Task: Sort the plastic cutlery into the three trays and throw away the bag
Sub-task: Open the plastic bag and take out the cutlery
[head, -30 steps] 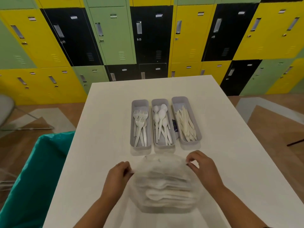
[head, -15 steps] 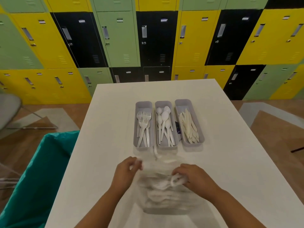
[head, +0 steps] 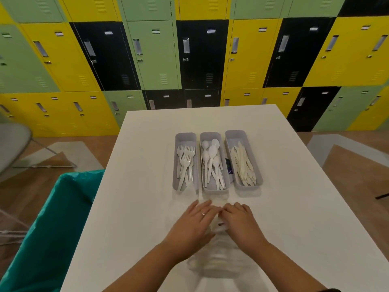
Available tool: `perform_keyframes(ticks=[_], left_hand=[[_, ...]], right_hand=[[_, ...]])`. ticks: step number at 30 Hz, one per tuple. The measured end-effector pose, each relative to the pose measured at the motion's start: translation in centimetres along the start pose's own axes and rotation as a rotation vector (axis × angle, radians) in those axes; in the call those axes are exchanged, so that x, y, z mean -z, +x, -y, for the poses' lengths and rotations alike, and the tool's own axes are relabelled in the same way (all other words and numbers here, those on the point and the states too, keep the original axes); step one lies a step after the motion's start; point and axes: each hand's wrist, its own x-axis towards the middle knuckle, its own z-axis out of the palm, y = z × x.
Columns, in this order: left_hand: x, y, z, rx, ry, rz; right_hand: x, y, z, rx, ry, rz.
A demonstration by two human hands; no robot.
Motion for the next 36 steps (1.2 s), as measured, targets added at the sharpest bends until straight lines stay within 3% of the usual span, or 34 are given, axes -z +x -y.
perform_keyframes(ticks=[2, 5, 8, 11, 13, 20, 24, 25, 27, 29, 32, 36], left_hand=[[0.3, 0.4, -0.4, 0.124, -0.217, 0.134], [2.5, 0.6, -0.4, 0.222, -0.502, 0.074], [4.8, 0.6, 0.1, 0.176, -0.642, 0.288], [5.6, 0.2, 1.0, 0.151, -0.284, 0.503], [5.4, -0.5, 1.8, 0.169, 0.026, 0.524], [4.0, -1.7, 2.3, 0.292, 0.244, 0.665], [3.2, -2.2, 2.5, 0.343, 0.206, 0.701], [3.0, -2.2, 2.3, 0.347, 0.188, 0.713], [2.7, -1.8, 1.9, 0.334, 0.158, 0.659], [2.8, -1.3, 1.5, 0.315, 0.112, 0.508], [2.4, -0.5, 1.5, 0.292, 0.052, 0.331], [0.9, 0.0, 1.5, 0.317, 0.011, 0.389]], right_hand=[[1.0, 0.0, 0.2, 0.060, 0.229, 0.029], [3.9, -0.7, 0.6, 0.058, 0.499, 0.163], [5.1, -1.8, 0.4, 0.160, 0.437, 0.308], [5.1, -2.7, -0.3, 0.145, 0.278, 0.485], [5.5, -3.2, -0.7, 0.152, 0.209, 0.478], [5.3, -4.5, -1.0, -0.026, 0.031, 0.592], [4.0, -4.3, -1.5, -0.170, -0.158, 0.635], [4.0, -4.1, -1.1, -0.208, -0.186, 0.594], [4.6, -3.6, -0.3, -0.159, -0.238, 0.335], [5.0, -2.8, 1.0, -0.110, -0.052, 0.206], [4.1, -1.9, 3.3, -0.100, 0.297, 0.324], [1.1, -1.3, 4.1, -0.104, 0.316, 0.313]])
